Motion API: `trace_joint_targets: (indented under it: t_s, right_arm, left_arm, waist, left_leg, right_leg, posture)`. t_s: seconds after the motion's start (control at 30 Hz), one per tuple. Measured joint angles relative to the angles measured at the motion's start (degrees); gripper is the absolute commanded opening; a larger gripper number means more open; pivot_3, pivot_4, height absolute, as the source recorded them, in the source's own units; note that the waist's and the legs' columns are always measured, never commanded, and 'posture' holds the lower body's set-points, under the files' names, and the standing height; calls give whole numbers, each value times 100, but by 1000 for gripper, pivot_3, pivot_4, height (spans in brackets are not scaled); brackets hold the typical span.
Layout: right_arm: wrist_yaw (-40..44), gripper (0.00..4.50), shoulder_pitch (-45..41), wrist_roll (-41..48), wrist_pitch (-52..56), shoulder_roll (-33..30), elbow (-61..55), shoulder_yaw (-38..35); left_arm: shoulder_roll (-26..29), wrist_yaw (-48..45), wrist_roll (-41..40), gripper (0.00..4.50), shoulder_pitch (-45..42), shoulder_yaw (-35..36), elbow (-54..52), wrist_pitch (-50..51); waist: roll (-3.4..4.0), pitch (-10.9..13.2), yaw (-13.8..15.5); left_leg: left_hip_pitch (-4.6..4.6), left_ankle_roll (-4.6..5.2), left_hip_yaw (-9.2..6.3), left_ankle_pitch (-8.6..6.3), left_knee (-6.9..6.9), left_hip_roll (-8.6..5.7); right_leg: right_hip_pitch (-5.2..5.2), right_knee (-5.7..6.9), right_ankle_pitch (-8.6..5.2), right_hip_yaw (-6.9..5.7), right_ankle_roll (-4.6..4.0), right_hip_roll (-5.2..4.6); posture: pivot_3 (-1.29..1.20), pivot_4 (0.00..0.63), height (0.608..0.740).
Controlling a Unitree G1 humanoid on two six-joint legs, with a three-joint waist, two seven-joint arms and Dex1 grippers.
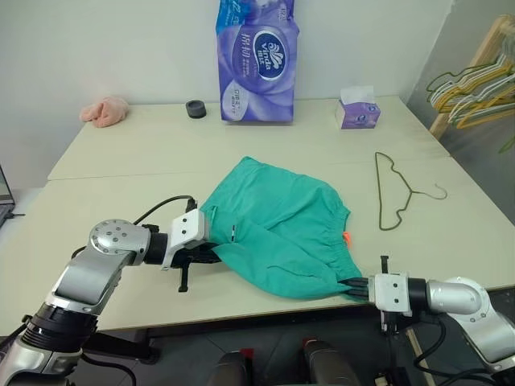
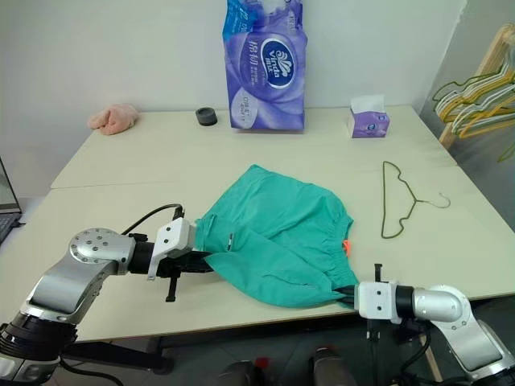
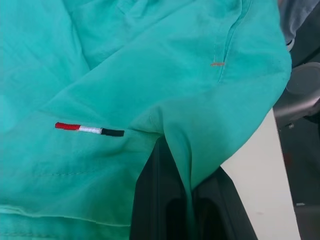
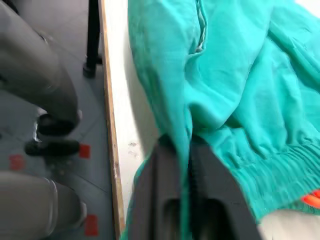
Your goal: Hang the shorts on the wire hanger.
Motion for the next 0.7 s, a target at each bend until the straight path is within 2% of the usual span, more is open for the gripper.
trace_joint_targets:
  t_s: [0.17, 0.27, 0.33, 0.4, 0.53, 0.63, 0.7]
  right_arm:
    - [675, 28, -907, 857, 928, -384, -2, -93]
    - [1309, 28, -1851, 1592, 2116, -738, 75, -142]
    - [1653, 28, -2593, 1863, 2741, -753, 318, -87]
    - [1958, 28, -3379, 1742, 2936, -625, 969, 168]
    - [2127, 28, -5311, 876, 2757, 327, 3472, 840]
    - [1432, 28, -6641, -17, 1665, 1071, 5383, 1119]
    - [426, 28, -7421, -659, 582, 1474, 6355, 1187]
  left_arm:
    - [526, -243, -5, 0, 438, 77, -64, 29]
    - [871, -657, -263, 0, 615, 104, -301, 289]
    - [824, -685, -380, 0, 393, 94, -307, 500]
    - [474, -552, -398, 0, -194, 59, 63, 692]
    - [-727, 363, -11, 0, -1967, -58, 1779, 677]
    - [-1316, 1526, 675, 0, -3440, -110, 3569, -17]
    - [-1460, 2672, 1276, 0, -4459, -108, 4859, -828]
  waist:
    - [5, 3, -38]
    - [8, 5, -22]
    - [7, 4, 20]
    - [5, 4, 77]
    - [-1, 0, 103]
    - [-1, 0, 48]
    - [-2, 0, -25]
  left_leg:
    - [2, 0, 1, 0, -2, 5]
    - [2, 0, -2, 0, -2, 7]
    - [1, 1, -6, 0, 1, 7]
    - [4, 2, -11, 1, 10, 2]
    - [-6, 2, -12, 4, 20, -9]
    - [-47, -11, -13, 12, 15, -8]
    - [-119, -69, -12, 45, 14, -12]
  right_leg:
    - [-4, 3, 1, 0, -3, 2]
    - [-2, -1, 0, -4, -6, 2]
    - [1, -3, 0, -13, -5, 2]
    - [13, -6, -2, -35, -1, 2]
    - [4, 3, 9, -37, -4, 16]
    - [-43, 6, 30, -35, -11, -9]
    - [-128, 15, 32, -29, -11, -16]
  posture:
    - [-113, 89, 740]
    - [-104, 86, 740]
    - [-102, 84, 740]
    - [-103, 82, 740]
    - [-97, 78, 740]
    - [-95, 79, 740]
    - [-100, 81, 740]
